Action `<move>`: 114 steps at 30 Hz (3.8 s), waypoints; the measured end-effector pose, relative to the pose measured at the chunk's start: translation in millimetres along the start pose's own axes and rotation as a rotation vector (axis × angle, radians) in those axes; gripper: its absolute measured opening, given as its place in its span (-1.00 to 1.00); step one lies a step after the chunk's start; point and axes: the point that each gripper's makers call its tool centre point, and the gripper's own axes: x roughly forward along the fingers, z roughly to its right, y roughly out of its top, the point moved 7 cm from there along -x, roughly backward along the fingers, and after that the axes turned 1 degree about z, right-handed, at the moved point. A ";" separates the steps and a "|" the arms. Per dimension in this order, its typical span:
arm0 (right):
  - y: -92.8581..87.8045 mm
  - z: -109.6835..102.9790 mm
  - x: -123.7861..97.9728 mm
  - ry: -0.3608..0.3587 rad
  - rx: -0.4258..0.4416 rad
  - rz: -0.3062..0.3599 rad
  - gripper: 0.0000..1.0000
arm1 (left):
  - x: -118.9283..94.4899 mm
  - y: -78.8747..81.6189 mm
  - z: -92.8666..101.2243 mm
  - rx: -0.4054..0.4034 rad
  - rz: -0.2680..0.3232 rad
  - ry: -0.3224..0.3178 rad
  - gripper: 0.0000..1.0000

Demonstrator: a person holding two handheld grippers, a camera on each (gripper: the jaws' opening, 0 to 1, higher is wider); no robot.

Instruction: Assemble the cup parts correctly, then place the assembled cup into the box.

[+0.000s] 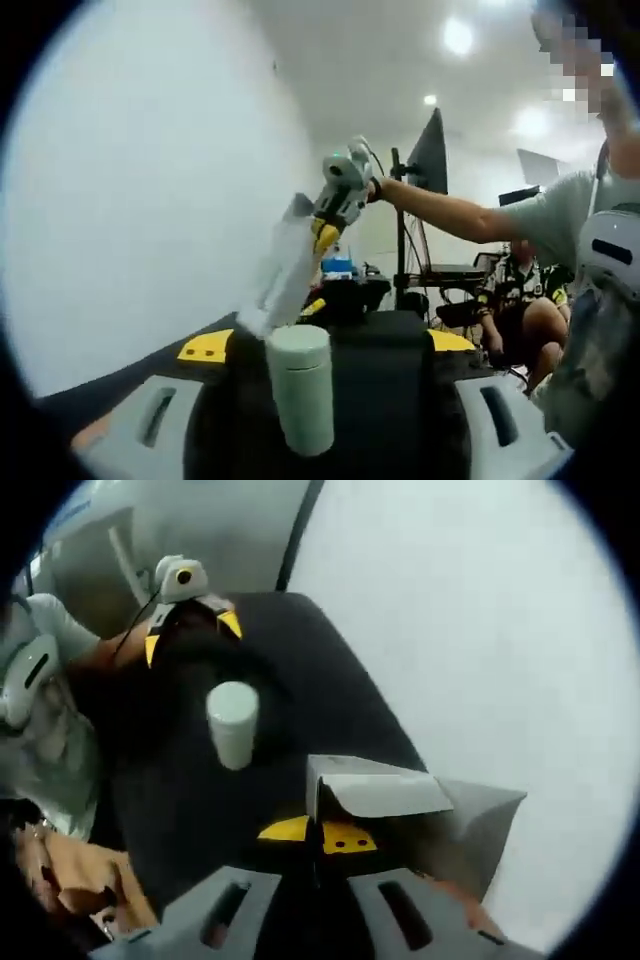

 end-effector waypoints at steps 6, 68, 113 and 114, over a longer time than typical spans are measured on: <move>14.5 -56.8 -24.9 0.078 -0.088 -0.126 -1.00 | 8.4 13.1 33.7 -0.032 0.013 -0.005 0.41; 156.4 -206.2 48.1 0.250 -0.381 -0.145 -0.68 | -53.8 -25.1 67.6 -0.017 -0.015 0.190 0.02; 24.0 -86.2 166.2 -0.308 0.618 0.909 0.23 | -64.5 -57.5 45.8 -0.028 -0.030 0.164 0.03; 23.5 -85.4 167.7 -0.321 0.623 0.910 0.21 | -64.7 -57.6 45.6 -0.028 -0.029 0.164 0.03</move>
